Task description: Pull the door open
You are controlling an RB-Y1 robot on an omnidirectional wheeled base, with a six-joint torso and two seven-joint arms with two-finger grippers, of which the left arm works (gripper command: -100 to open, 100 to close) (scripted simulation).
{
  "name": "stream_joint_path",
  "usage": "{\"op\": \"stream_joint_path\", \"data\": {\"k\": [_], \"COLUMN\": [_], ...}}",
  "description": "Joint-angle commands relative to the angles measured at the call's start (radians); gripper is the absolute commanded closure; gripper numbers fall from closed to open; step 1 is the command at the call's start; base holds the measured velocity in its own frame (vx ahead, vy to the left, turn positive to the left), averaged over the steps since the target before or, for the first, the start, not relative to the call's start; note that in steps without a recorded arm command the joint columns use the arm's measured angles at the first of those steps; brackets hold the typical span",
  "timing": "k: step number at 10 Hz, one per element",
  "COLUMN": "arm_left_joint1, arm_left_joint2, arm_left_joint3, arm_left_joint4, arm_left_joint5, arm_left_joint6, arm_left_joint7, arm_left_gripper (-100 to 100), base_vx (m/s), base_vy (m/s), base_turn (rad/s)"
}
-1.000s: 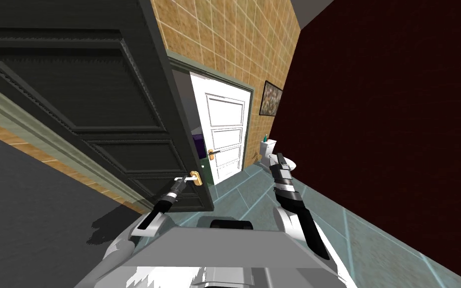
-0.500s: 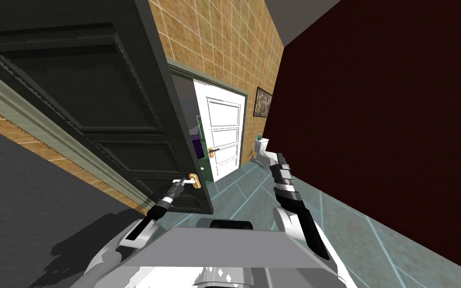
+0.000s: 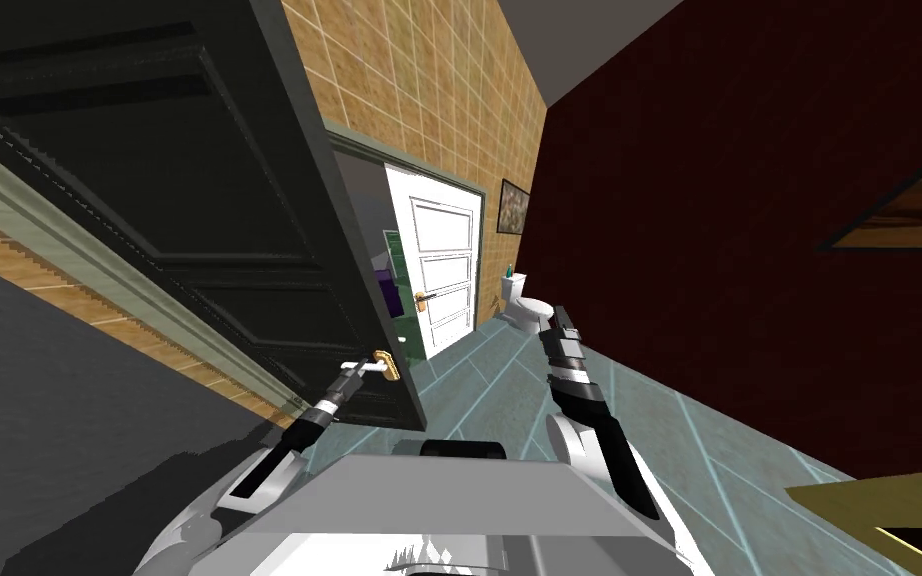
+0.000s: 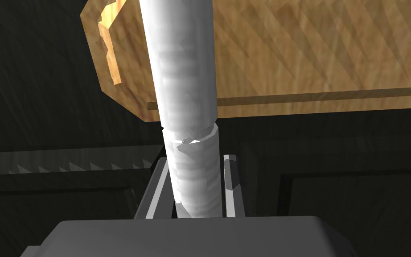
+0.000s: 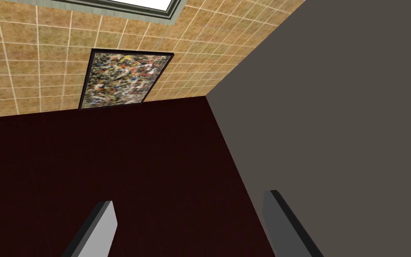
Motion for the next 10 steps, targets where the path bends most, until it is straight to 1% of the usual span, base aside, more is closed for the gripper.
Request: {"op": "stream_joint_path", "data": {"k": [1,4,5,6,7,10], "arm_left_joint1": [0.016,0.039,0.027,0.034,0.037,0.045], "arm_left_joint2": [0.01,0.035,0.033,0.041,0.045,0.061], "arm_left_joint3": [-0.011,-0.023,-0.017,-0.025,-0.028,-0.038], "arm_left_joint4": [-0.001,0.008,0.012,0.021,0.025,0.038], "arm_left_joint5": [-0.003,-0.004,-0.003,-0.006,-0.007,-0.011], "arm_left_joint6": [-0.027,-0.076,-0.063,-0.083,-0.094,-0.131], "arm_left_joint7": [0.011,0.032,0.028,0.037,0.041,0.055], "arm_left_gripper": [100,100,100,100,100,100], "base_vx": [-0.21,-0.226,-0.102,-0.159,-0.252,-0.203], "base_vy": [0.08,0.082,0.039,0.038,0.064,0.089], "base_turn": [-0.161,-0.135,-0.031,-0.131,-0.211,-0.138]}}
